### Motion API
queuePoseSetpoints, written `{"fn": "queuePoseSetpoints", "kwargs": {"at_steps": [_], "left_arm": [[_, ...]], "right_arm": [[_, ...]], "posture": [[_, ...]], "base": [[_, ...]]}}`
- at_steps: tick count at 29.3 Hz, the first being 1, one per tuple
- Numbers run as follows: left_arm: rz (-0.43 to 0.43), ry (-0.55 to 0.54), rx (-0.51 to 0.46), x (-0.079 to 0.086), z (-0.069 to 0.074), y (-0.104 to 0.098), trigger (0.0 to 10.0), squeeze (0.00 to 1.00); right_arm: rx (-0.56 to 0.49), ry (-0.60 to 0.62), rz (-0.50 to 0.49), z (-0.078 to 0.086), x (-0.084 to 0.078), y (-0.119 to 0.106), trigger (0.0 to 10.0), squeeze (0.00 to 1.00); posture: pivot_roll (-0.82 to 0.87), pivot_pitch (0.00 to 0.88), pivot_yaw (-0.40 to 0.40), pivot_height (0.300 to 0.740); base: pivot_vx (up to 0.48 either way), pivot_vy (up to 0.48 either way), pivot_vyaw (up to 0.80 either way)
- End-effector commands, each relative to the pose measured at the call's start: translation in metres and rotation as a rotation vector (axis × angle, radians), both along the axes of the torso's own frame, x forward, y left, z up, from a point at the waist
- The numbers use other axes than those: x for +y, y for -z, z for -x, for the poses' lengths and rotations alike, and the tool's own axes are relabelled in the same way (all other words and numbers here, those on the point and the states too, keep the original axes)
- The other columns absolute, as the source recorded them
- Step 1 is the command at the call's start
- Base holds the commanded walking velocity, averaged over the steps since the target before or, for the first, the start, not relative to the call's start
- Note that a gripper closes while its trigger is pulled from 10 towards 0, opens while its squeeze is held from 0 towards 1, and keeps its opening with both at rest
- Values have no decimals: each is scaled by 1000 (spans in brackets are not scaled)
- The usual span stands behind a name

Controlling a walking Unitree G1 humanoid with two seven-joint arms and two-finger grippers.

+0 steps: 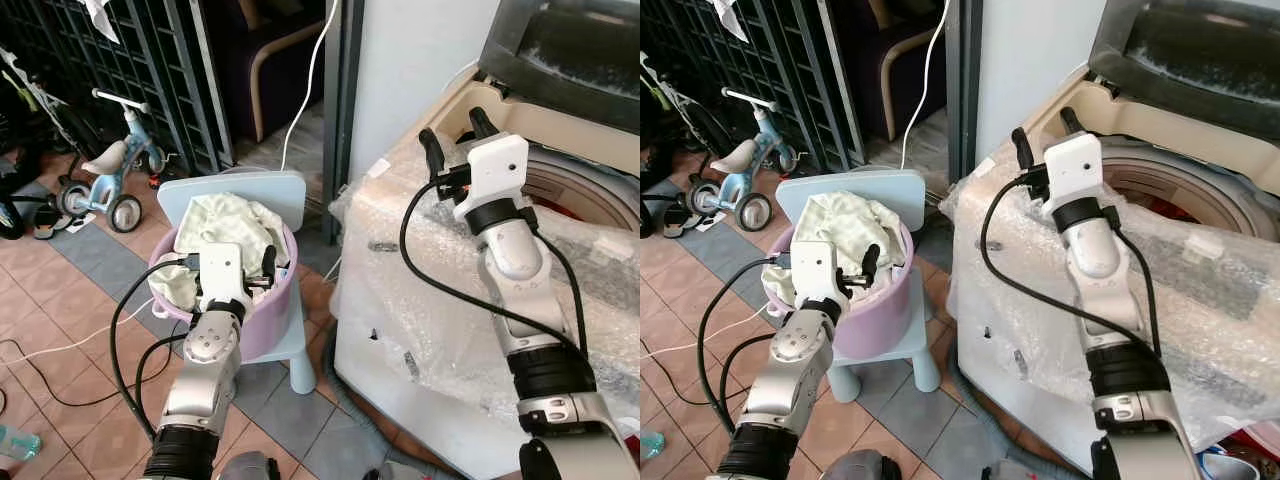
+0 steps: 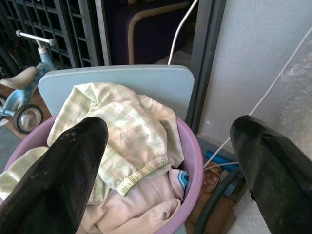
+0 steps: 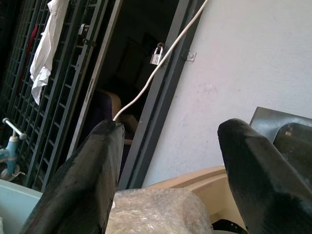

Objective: Clothes washing

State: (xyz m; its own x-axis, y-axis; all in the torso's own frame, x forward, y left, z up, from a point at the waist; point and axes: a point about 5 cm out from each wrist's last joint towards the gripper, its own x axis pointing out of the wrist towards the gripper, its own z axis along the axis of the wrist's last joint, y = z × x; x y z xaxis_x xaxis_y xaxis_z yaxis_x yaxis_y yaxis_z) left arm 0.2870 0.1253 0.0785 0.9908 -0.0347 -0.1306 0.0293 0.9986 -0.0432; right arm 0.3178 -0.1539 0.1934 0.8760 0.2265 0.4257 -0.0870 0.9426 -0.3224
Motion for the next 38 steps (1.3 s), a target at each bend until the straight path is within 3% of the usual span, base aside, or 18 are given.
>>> {"fn": "queuePoseSetpoints", "kwargs": {"at_steps": [1,7,8,9,10,12,15,21,34,38], "left_arm": [[-6,-7,3,0,0,0,10000,0],[2,11,-8,-5,-3,-3,10000,0],[2,11,-9,-6,-4,-3,10000,0],[3,10,-9,-6,-4,-3,10000,0],[4,9,-10,-6,-4,-3,10000,0],[7,11,-8,-7,-3,-3,10000,0],[5,18,-9,-9,-2,-3,10000,0],[12,-6,-15,-6,-7,-5,10000,0],[27,9,-57,-4,-5,-8,10000,0],[26,11,-69,-3,-6,-8,10000,0]], "right_arm": [[-1,30,-19,8,8,3,10000,1000],[82,28,-39,22,21,22,10000,1000],[91,28,-40,23,21,23,10000,937],[104,34,-41,24,20,25,10000,39],[121,44,-33,25,18,28,10000,0],[186,119,-31,24,11,38,10000,0],[199,137,-53,24,8,39,10000,0],[206,104,-31,24,12,41,10000,0],[253,75,-47,27,17,48,10000,0],[309,93,-103,28,13,55,10000,0]], "posture": [[-15,0,46,740],[-28,0,48,740],[-28,0,48,740],[-30,0,47,740],[-30,0,47,740],[-32,0,50,740],[-34,0,53,740],[-36,0,53,740],[-35,0,52,740],[-35,0,52,740]], "base": [[0,270,0],[0,445,0],[0,480,0],[0,480,0],[0,480,0],[0,480,0],[0,480,0],[0,480,0],[0,0,800],[0,0,305]]}}
